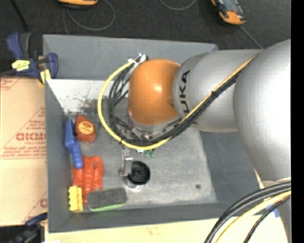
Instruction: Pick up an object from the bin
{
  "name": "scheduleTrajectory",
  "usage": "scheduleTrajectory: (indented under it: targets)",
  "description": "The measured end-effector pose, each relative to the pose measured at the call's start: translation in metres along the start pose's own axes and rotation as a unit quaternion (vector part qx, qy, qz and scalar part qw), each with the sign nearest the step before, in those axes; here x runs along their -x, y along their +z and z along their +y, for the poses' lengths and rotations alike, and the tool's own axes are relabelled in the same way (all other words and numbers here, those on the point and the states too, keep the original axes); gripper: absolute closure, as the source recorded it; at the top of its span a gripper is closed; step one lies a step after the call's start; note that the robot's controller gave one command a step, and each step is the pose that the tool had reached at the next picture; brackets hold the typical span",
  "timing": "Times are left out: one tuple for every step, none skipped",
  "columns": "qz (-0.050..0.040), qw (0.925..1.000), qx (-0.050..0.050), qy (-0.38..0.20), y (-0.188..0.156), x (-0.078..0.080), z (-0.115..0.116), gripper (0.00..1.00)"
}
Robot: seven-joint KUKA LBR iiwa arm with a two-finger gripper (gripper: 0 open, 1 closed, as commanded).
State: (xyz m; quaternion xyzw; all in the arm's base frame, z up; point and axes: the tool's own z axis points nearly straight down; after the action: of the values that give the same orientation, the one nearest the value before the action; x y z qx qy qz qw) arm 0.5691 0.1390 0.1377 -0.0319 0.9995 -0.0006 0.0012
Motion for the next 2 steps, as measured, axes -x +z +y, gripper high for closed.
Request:
scheduleTrajectory:
  targets:
    - [-0.0002, 0.9996, 0.001, -0.027, 0.016, -0.027, -0.045, 0.0]
    - [0.0026, 0.9991, 0.001, -0.042, 0.046, -0.014, -0.05, 1.0]
